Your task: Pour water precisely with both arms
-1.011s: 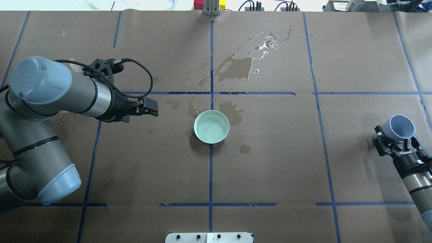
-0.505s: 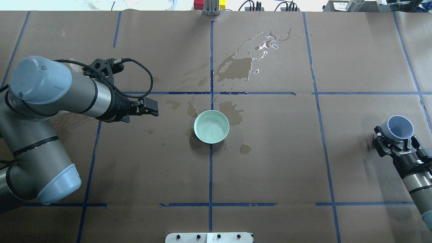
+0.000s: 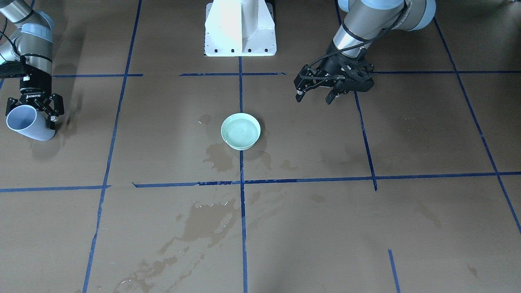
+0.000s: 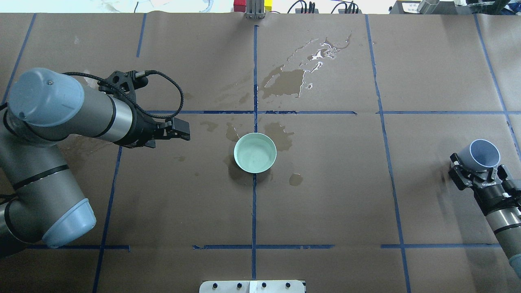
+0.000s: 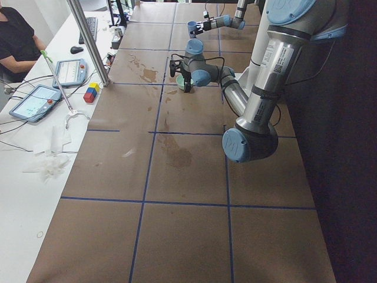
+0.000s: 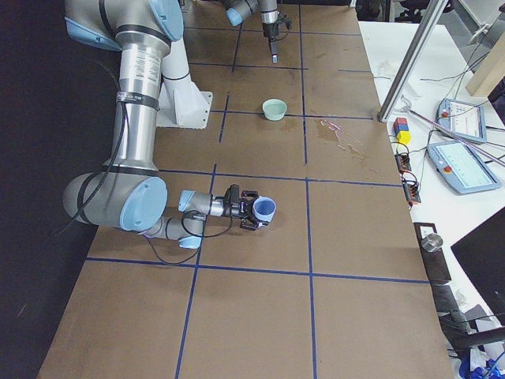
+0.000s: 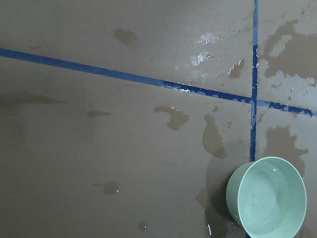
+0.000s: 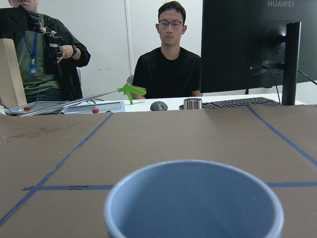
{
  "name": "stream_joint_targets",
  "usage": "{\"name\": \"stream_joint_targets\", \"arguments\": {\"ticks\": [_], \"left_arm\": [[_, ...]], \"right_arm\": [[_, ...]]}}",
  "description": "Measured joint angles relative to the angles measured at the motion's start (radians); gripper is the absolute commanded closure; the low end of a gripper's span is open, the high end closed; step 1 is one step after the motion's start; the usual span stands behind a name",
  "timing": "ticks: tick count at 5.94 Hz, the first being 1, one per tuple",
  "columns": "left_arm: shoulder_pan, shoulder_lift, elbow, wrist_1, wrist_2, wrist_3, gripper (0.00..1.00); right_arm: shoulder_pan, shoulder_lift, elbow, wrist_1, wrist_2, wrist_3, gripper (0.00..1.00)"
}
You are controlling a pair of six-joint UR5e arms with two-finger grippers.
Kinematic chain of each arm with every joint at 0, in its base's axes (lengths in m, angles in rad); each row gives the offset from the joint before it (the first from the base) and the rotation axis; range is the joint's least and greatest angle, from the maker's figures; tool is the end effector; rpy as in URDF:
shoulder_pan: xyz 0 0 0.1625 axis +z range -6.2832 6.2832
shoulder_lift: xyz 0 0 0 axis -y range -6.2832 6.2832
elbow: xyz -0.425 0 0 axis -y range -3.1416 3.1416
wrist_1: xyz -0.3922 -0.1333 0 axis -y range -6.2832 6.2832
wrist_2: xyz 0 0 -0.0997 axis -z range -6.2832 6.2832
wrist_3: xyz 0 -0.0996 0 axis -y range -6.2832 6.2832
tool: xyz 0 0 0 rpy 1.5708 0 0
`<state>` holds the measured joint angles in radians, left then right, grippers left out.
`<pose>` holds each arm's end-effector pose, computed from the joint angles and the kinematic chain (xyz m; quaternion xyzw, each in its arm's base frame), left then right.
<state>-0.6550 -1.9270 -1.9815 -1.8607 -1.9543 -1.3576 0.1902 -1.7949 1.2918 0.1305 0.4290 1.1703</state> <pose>0.3857 -0.4173 0.2473 0.0588 0.5182 -0.0920 0.8482 -0.2759 -0.2811 0.6882 0.5651 -0.3240 0.2301 0.7230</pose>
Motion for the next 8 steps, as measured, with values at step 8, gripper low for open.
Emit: {"name": "stream_joint_targets", "arguments": {"ticks": [8], "left_arm": [[0.001,0.012,-0.002,0.000,0.000,0.000,0.00]], "right_arm": [[0.009,-0.141,0.195,0.018,0.095,-0.034,0.00]]}}
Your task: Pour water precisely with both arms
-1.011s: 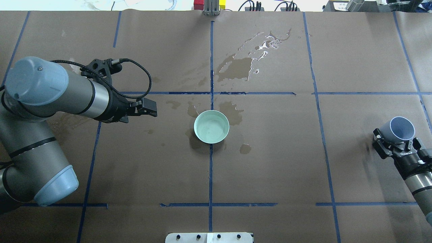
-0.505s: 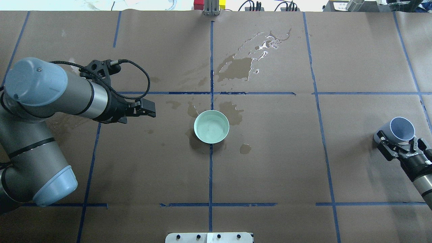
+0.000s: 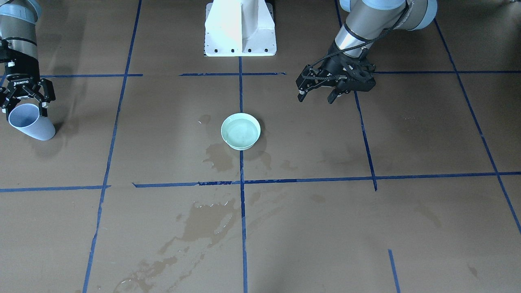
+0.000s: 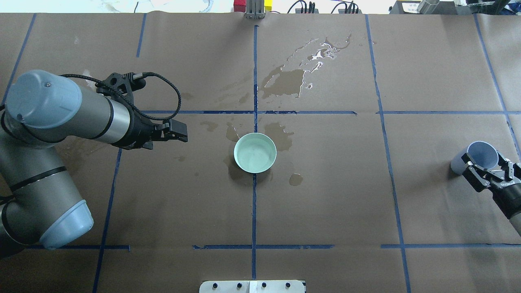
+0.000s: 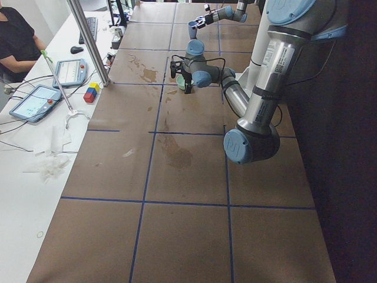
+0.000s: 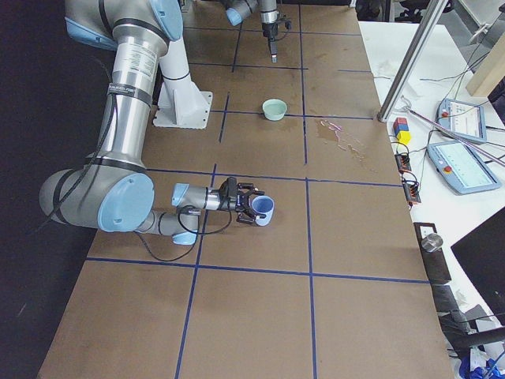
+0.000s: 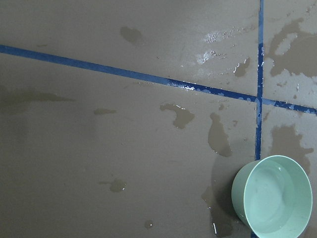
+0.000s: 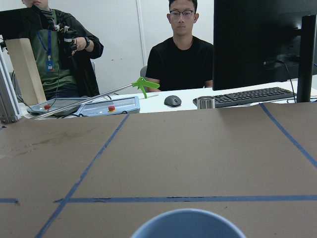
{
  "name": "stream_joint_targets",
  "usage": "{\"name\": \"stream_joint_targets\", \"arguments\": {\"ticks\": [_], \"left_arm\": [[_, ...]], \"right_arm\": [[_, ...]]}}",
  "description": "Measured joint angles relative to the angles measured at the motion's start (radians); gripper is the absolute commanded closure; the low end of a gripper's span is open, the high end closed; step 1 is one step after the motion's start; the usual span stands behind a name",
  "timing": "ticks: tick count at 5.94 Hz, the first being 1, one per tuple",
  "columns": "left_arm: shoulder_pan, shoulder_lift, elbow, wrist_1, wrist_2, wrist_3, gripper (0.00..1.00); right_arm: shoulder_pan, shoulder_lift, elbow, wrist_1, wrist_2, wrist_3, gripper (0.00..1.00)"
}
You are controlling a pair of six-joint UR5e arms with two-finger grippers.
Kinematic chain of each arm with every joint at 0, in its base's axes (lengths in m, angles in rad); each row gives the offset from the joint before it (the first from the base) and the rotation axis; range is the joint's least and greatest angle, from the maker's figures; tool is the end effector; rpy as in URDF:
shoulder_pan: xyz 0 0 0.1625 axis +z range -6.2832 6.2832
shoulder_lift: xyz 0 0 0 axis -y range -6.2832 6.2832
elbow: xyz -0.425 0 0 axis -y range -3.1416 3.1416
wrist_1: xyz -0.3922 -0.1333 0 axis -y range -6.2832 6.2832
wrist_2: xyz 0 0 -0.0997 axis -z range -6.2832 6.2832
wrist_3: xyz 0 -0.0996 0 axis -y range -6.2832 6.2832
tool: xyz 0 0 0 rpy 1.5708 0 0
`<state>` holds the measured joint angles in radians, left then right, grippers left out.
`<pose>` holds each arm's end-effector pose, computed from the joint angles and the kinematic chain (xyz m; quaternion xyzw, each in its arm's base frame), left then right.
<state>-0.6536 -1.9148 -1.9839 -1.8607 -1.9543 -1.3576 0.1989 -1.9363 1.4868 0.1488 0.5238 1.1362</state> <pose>0.3848 -0.4157 0.2531 0.0563 0.5147 -0.0927 0.8505 -0.2296 -0.2702 0.6494 0.5425 -0.3629 0.2125 0.7273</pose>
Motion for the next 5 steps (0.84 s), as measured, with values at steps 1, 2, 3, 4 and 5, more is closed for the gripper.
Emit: {"name": "stream_joint_targets", "arguments": {"ticks": [1,2,3,4,5], "left_arm": [[0.000,0.000,0.002,0.000,0.000,0.000,0.00],[0.000,0.000,0.003,0.000,0.000,0.000,0.00],[0.000,0.000,0.003,0.000,0.000,0.000,0.00],[0.000,-0.001,0.003,0.000,0.000,0.000,0.00],[0.000,-0.001,0.002,0.000,0.000,0.000,0.00]], "right_arm": [[0.004,-0.019,0.021,0.000,0.000,-0.005,0.00],[0.008,-0.034,0.037,0.000,0.000,-0.008,0.00],[0.016,-0.045,0.047,0.000,0.001,-0.009,0.00],[0.034,-0.052,0.055,0.001,0.019,-0.012,0.00],[0.078,-0.058,0.065,0.001,0.072,-0.026,0.00]]}}
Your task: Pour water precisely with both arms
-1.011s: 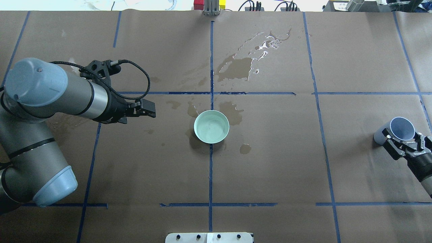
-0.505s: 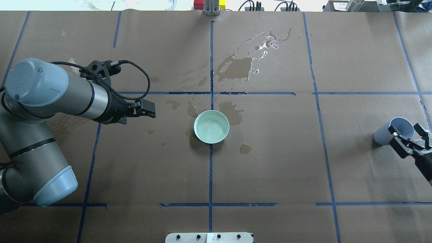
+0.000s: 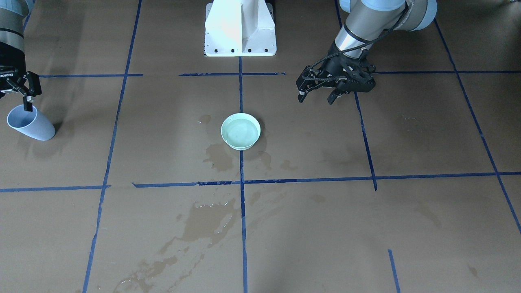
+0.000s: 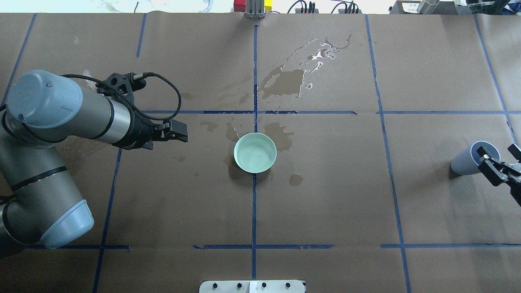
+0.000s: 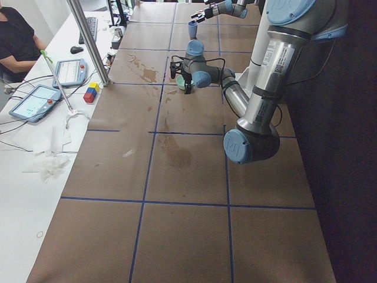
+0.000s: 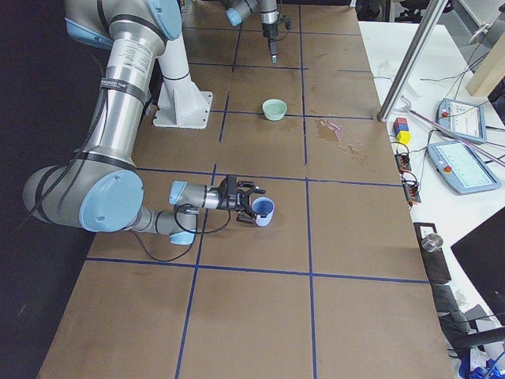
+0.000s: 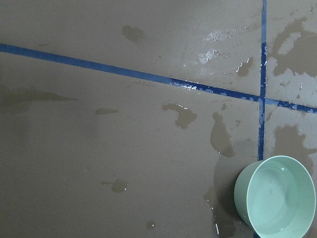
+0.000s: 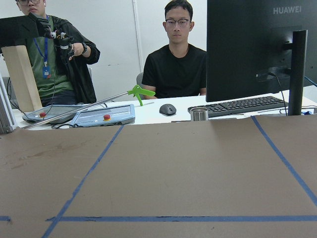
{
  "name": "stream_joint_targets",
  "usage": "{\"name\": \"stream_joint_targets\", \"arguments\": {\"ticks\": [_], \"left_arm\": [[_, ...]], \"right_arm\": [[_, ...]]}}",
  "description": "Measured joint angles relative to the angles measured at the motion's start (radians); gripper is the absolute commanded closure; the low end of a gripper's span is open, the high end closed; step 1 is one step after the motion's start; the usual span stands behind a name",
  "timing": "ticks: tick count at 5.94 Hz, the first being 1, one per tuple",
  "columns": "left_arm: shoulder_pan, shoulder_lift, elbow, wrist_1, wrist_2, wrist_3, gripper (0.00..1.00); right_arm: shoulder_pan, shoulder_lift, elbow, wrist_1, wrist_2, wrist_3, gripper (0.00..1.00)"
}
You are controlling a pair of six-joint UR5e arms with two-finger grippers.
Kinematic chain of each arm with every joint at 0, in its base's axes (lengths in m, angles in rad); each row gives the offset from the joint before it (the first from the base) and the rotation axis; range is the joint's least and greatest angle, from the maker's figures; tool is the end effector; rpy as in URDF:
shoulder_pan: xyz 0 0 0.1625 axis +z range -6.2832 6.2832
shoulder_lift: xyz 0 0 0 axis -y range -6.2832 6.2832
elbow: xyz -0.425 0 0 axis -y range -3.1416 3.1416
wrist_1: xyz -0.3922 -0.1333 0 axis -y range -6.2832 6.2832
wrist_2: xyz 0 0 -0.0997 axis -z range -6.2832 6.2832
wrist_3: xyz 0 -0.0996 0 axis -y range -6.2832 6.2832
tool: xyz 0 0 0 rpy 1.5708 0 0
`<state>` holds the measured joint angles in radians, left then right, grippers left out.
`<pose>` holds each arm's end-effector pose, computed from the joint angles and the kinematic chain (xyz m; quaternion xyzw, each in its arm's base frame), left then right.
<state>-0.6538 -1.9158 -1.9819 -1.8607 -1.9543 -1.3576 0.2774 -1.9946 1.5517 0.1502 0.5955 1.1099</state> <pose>0.3853 -0.4162 0.2534 0.0561 0.5143 -0.0930 0.8507 -0.1927 -0.2792 0.6386 0.5409 -0.3557 0.2133 0.7317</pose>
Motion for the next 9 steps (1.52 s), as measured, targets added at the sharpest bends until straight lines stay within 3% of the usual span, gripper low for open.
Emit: {"name": "stream_joint_targets", "arguments": {"ticks": [1,4,5,7,9], "left_arm": [[-0.001,0.001,-0.004,0.000,0.000,0.000,0.00],[-0.005,0.022,-0.010,0.000,0.000,0.007,0.00],[-0.015,0.058,-0.034,0.000,0.001,0.012,0.00],[-0.090,0.164,-0.122,0.020,-0.003,0.081,0.00],[-0.124,0.187,-0.165,0.117,-0.009,0.212,0.00]], "right_arm": [[0.078,-0.004,0.008,0.000,0.096,-0.027,0.00],[0.391,0.000,0.006,-0.003,0.492,-0.103,0.00],[0.527,0.002,0.004,-0.012,0.665,-0.146,0.00],[0.817,0.031,0.002,-0.091,1.069,-0.218,0.00],[1.013,0.063,0.003,-0.249,1.324,-0.369,0.00]]}}
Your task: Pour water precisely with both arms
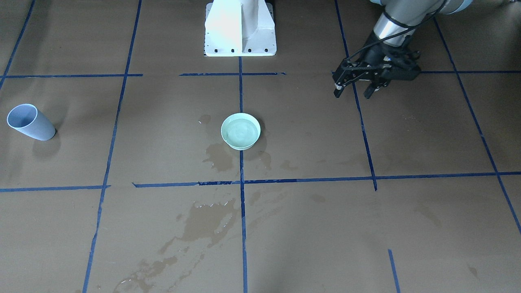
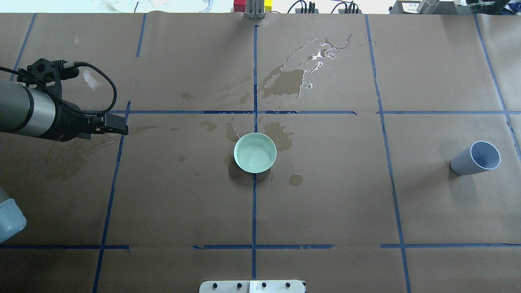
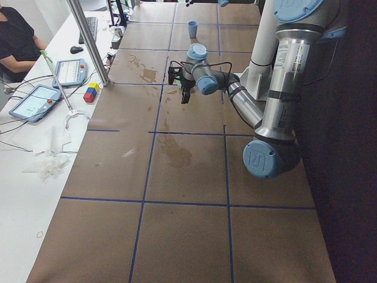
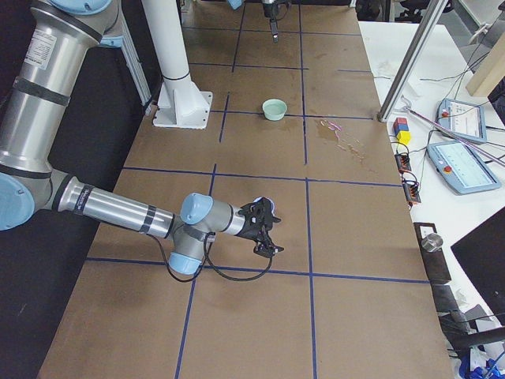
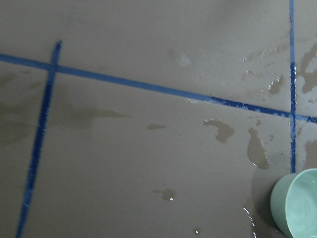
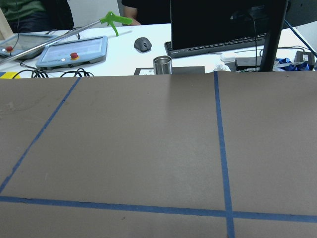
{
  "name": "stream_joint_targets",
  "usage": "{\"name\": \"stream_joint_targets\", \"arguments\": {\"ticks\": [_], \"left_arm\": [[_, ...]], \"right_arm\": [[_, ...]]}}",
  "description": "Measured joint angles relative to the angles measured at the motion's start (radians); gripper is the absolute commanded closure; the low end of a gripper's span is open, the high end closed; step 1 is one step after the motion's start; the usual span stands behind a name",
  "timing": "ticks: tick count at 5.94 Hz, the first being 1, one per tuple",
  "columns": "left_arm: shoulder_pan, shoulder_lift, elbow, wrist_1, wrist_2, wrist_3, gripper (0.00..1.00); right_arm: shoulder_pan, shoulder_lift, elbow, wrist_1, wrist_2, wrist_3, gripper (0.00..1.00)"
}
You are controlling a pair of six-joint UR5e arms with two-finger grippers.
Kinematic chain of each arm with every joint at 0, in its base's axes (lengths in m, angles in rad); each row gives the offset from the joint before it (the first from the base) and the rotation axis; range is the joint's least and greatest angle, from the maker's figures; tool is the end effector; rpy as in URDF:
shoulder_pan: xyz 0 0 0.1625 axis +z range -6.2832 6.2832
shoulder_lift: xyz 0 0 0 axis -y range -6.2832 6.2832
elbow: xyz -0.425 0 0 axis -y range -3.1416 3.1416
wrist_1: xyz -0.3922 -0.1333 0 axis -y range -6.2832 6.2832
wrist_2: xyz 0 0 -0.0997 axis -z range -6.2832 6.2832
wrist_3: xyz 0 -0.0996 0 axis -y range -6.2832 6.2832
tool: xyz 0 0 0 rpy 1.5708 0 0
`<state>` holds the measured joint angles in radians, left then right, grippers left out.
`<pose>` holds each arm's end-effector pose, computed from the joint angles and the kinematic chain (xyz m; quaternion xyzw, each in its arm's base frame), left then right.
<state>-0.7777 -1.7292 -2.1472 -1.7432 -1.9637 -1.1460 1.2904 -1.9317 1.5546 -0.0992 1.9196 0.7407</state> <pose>0.2837 -0.4130 0.2974 0.0984 0.4537 -0.0705 0.8829 0.0003 -0.3575 0.6589 0.3747 -0.3797 0.1039 0.8394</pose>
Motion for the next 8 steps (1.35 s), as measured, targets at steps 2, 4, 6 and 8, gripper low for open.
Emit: {"name": "stream_joint_targets", "arguments": {"ticks": [2,4,6,8], "left_arm": [[0.072,-0.137,0.021,0.190,-0.003,0.021,0.00],[0.188,-0.308,0.151,0.220,-0.005,-0.104,0.00],[0.239,-0.406,0.329,0.085,0.001,-0.236,0.00],[0.251,-0.430,0.435,-0.036,0.005,-0.286,0.00]], "right_arm": [[0.218,0.043,0.008,-0.278,0.304,-0.279,0.00],[0.301,0.068,0.010,-0.525,0.484,-0.543,0.00],[0.317,0.104,0.040,-0.779,0.553,-0.747,0.00],[0.342,0.113,0.196,-1.151,0.563,-0.936,0.00]]}}
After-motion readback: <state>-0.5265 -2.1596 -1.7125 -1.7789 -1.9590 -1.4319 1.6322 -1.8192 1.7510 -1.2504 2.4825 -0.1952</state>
